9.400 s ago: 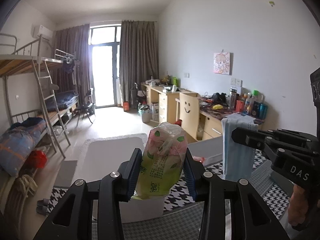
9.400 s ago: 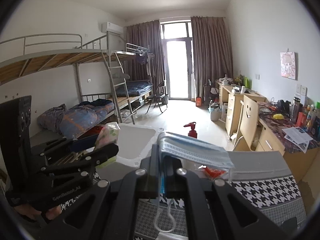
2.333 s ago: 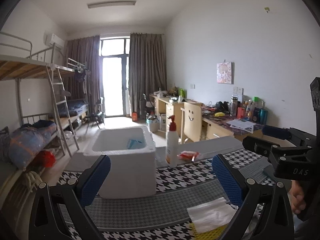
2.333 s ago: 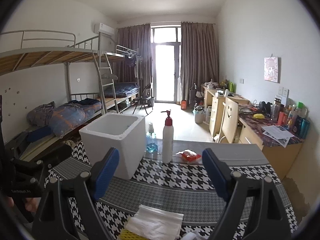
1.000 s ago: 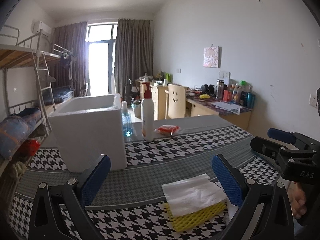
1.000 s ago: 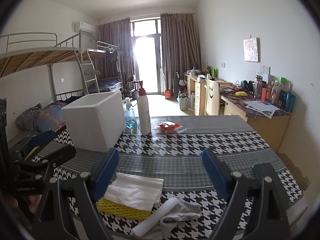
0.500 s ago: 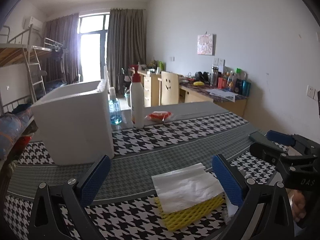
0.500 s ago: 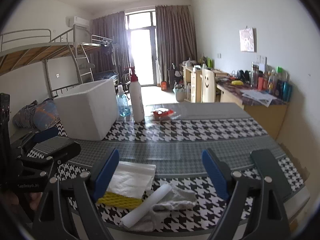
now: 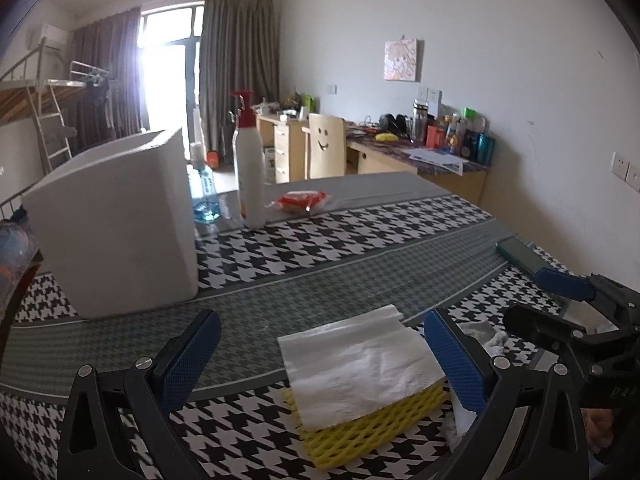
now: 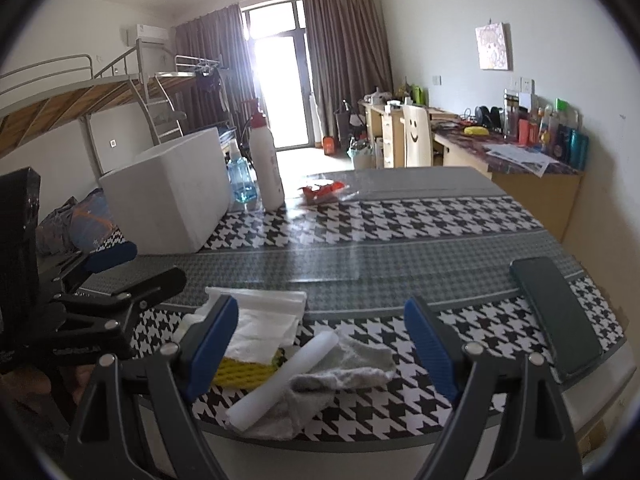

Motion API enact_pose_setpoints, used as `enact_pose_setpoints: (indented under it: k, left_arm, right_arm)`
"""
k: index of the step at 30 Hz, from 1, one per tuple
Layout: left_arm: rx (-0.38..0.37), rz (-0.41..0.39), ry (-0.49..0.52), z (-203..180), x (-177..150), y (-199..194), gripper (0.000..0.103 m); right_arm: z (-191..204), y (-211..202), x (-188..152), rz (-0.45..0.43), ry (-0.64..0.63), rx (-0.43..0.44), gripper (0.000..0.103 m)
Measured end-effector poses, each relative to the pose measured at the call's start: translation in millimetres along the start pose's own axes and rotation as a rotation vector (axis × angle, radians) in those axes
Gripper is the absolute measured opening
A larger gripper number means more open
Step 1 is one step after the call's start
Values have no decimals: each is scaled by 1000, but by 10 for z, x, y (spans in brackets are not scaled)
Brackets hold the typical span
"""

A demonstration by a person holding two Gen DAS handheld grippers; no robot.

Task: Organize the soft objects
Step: 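Lower the left tool over the white tissue pack on the yellow sponge, then close the left tool on the tissue pack and lift it off the sponge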

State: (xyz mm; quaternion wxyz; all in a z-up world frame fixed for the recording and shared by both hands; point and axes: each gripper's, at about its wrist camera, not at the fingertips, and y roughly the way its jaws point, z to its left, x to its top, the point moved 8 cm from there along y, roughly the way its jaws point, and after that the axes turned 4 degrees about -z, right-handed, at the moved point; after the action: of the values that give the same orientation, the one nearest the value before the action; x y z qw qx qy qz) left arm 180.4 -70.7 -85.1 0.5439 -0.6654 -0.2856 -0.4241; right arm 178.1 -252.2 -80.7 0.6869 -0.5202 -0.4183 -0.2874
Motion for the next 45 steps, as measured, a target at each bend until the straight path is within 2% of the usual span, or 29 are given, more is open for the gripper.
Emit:
enact_pose_setpoints:
  k: [10,22,29,38,39,43,45]
  left_arm:
    - [-30,85,-4,-108,-110,216,101]
    - [-41,204,0,-177,-250,499,79]
    - [-31,280,-1,-182,-372,639,60]
    - [-13,327,19,-230,-434,707,55]
    - [-29,336,15,-239,-438,720,49]
    - [-83,360,-11,-255,-422,760,37]
    - [-115,364,-20,-283,-420,763,23]
  right_arm:
    - [-93,18,-99,24,2,-7,88]
    - [-105,43,-165,39,4,9,88]
    - [-116,68,-192,45,15,24,88]
    - [-136,84,-195,43,32,29,88]
    - [-130,85,-199,44,31,32,88]
    - [-114,89,-220,47,32,43,88]
    - [-104,89,-229,48,33,44,88]
